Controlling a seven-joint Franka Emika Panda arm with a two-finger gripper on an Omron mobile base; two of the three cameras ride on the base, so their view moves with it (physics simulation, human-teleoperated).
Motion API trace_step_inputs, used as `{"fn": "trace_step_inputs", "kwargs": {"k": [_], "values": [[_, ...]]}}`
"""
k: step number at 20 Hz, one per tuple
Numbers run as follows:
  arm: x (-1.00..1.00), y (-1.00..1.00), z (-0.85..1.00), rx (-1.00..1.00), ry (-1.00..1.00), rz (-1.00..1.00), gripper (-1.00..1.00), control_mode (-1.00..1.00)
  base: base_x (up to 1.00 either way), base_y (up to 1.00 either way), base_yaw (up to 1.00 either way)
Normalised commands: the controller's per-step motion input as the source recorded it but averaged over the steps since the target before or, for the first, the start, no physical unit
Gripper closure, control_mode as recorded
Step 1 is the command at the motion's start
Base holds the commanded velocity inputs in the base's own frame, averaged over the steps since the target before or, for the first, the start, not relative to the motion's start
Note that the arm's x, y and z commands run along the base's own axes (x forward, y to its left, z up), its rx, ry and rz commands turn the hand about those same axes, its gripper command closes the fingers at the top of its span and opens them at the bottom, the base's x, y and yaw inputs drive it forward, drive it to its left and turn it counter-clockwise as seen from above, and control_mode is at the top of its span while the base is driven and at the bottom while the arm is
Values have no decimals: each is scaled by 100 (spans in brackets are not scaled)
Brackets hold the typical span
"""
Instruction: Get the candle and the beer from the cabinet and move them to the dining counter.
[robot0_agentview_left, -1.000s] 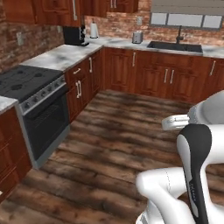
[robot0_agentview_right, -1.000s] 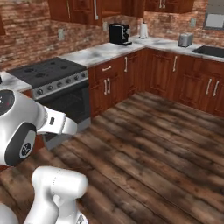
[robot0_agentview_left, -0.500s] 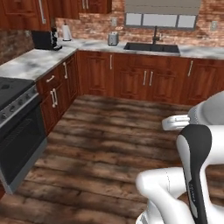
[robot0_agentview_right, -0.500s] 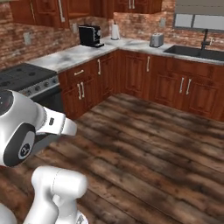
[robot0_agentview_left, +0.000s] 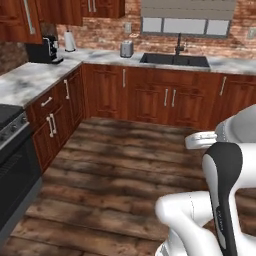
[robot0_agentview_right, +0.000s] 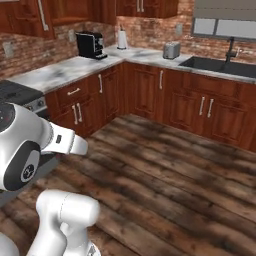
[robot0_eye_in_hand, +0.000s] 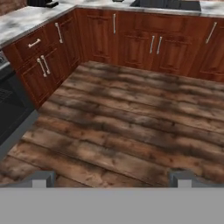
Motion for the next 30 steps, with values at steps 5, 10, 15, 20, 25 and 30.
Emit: {"fn": "trace_step_inputs", "kwargs": {"k": [5, 10, 15, 20, 25, 30], "values": [[0, 0, 0, 0, 0, 0, -100, 100, 94, -6, 1], [0, 0, 0, 0, 0, 0, -100, 100, 94, -7, 2], [0, 0, 0, 0, 0, 0, -100, 100, 94, -7, 5], [0, 0, 0, 0, 0, 0, -100, 100, 92, -7, 14], [0, 0, 0, 0, 0, 0, -100, 100, 87, -5, 23], [0, 0, 0, 0, 0, 0, -100, 100, 80, -4, 31]]}}
